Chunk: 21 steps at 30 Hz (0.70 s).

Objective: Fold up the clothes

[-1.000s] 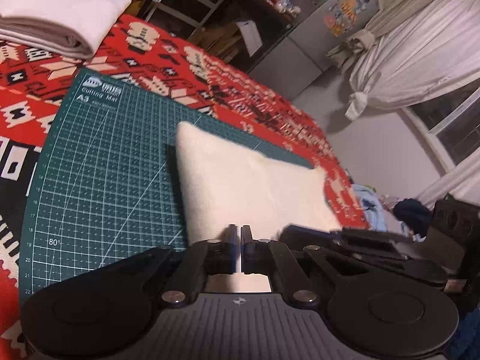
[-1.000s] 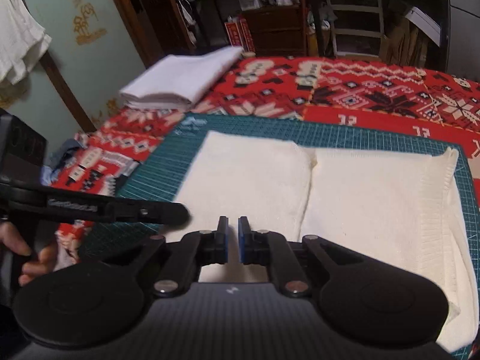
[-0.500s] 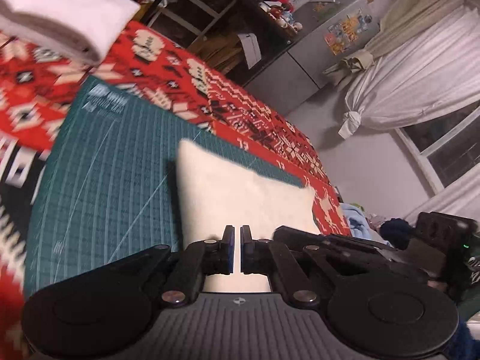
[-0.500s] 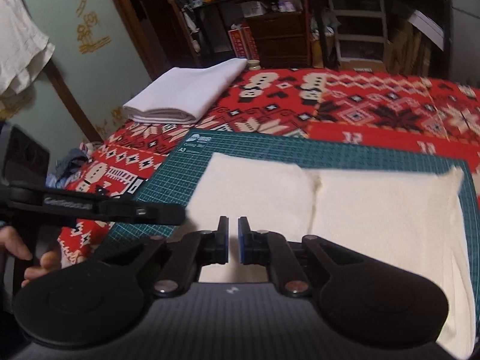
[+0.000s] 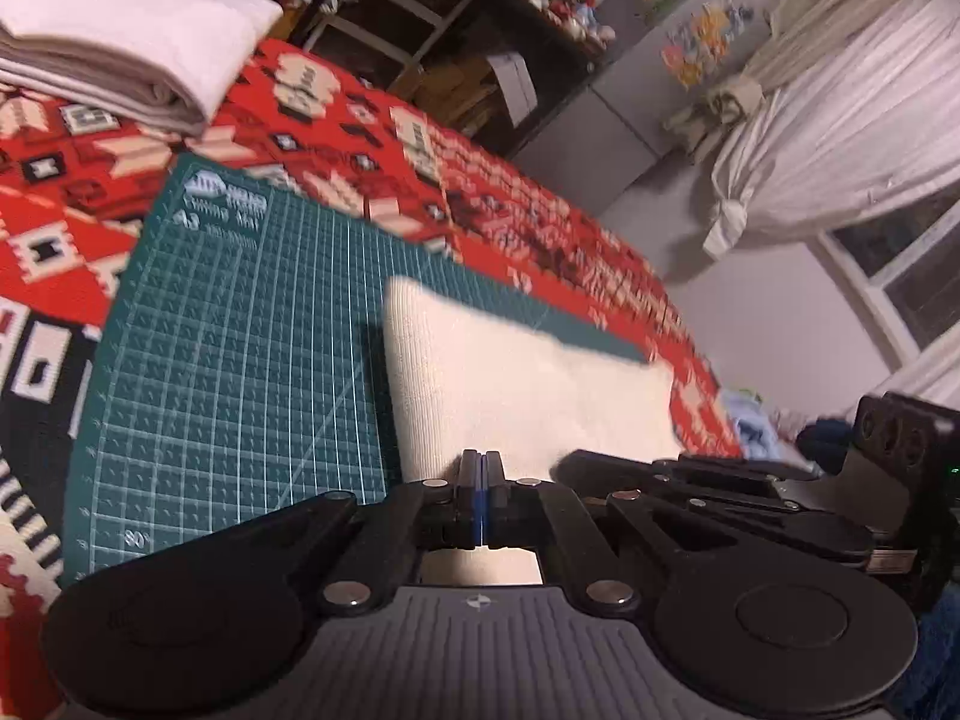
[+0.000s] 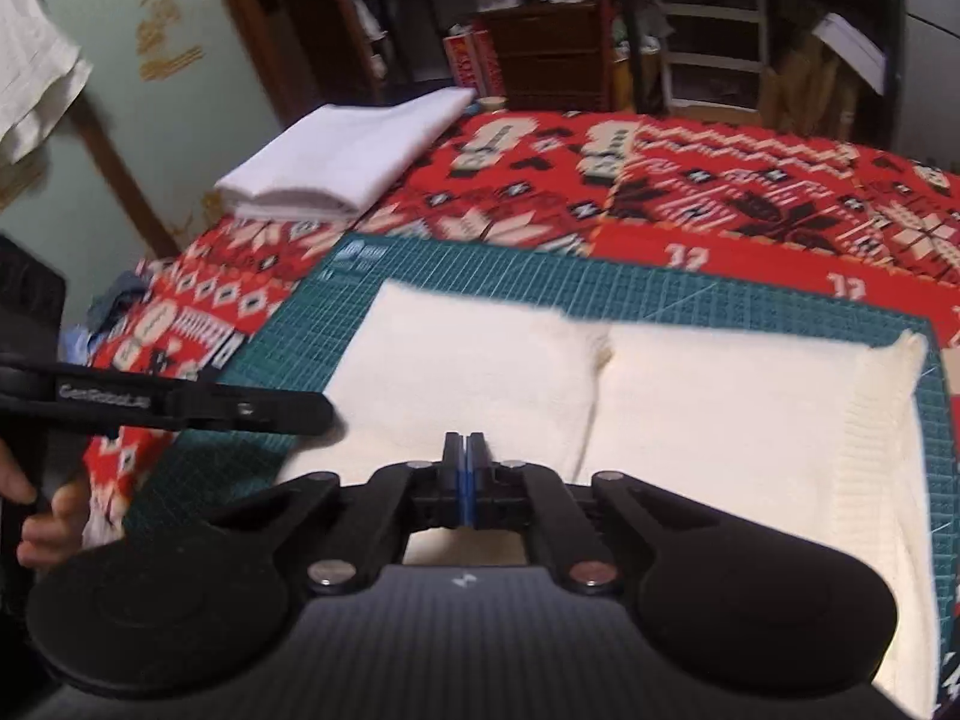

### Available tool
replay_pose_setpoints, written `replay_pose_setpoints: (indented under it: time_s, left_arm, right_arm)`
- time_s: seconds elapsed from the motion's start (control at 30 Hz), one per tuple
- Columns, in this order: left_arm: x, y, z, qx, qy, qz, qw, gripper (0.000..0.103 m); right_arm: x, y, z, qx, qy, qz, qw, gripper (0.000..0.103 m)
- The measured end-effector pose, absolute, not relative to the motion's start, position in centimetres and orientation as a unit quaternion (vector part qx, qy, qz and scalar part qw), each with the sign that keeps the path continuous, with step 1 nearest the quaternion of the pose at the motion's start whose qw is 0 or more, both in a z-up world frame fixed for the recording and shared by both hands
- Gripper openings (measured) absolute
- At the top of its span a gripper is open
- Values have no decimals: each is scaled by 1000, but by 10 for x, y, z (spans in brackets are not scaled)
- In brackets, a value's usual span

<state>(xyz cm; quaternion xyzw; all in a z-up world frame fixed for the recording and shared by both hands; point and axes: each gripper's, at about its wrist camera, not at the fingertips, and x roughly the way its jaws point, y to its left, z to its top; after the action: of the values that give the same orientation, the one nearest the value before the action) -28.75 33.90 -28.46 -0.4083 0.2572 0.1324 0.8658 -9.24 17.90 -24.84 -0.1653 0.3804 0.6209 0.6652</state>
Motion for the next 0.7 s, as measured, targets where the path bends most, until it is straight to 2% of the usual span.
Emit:
replay_pose_setpoints:
  time_s: [0.17,0.23,0.33,0.47,0.6,0.7]
  left_arm:
    - [-262,360,-285,-410,247,125,869,2]
    - [-255,360,-291,-389,266,146,870,3]
    - [-264,362,-298,-410,252,147,864,3]
    - [-273,365,-296,-429,245,150,856,2]
    - [-270,376,-288,-433,216,140,864,2]
    - [-257,383,-294,-416,240,160,863,2]
  right_arm:
    - [-89,212,-250,-162,383,628,658,4]
    - [-89,219,-255,-165,380,631,656,0]
    - [-78,215,-260,-165,376,617,671,0]
    - [-51,209,-264,-133,409,593,681,0]
    - [-57,219,-256,-135,387,609,679,4]
    - [-62,235,-263,-148,384,609,678,2]
